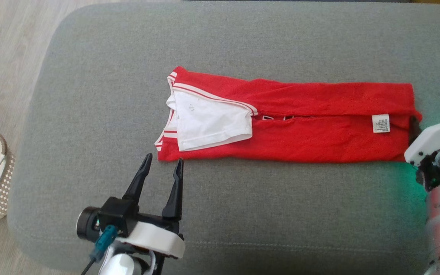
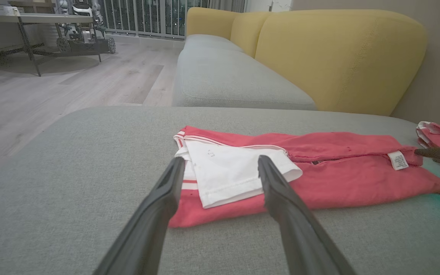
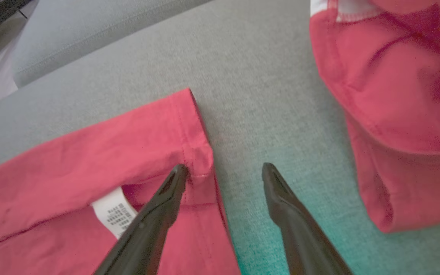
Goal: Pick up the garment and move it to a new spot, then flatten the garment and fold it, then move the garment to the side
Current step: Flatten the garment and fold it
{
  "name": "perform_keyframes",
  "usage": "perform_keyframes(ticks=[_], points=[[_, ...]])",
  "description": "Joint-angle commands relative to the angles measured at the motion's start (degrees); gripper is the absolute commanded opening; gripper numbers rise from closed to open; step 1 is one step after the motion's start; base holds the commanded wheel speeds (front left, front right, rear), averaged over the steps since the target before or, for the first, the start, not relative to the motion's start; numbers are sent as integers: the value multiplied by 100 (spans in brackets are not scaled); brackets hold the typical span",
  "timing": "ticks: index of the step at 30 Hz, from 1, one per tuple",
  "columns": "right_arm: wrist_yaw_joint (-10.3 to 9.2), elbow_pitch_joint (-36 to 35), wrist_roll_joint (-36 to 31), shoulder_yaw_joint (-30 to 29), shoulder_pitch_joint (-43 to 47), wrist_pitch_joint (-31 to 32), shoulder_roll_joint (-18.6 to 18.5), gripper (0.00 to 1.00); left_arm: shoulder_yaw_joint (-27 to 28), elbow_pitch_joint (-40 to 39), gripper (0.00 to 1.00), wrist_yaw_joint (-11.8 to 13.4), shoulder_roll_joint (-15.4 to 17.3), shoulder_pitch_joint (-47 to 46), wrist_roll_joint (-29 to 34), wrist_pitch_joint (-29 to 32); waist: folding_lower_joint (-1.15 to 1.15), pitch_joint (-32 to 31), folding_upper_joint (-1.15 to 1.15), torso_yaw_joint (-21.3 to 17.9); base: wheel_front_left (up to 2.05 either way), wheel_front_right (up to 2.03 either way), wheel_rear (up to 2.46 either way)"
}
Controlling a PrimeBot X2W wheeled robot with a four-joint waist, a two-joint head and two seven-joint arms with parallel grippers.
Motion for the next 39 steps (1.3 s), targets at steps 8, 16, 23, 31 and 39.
perform_keyframes(ticks=[8, 16, 23, 31, 39], points=[[-2, 258, -652, -402, -466, -73, 95, 100, 297, -207, 100, -162, -91, -231, 91, -35, 0, 208, 0, 50, 0, 0, 0], [-2, 699, -1176, -558, -617, 213, 179, 78, 400, -213, 100, -216, -141, -293, 93, -35, 0, 269, 0, 56, 0, 0, 0], [-2, 947, -1323, -514, -626, 473, 91, 0, 453, -235, 100, -203, -169, -261, 76, -35, 0, 184, 0, -6, 0, 0, 0], [-2, 678, -1499, -146, -855, -24, -197, 0, 534, -264, 100, -201, -181, -199, 55, -35, 0, 58, 0, -242, 0, 0, 0], [-2, 387, -1490, 198, -1172, -44, -494, 0, 535, -287, 100, -192, -186, -165, 47, -35, 0, -14, 0, -463, 0, 0, 0]])
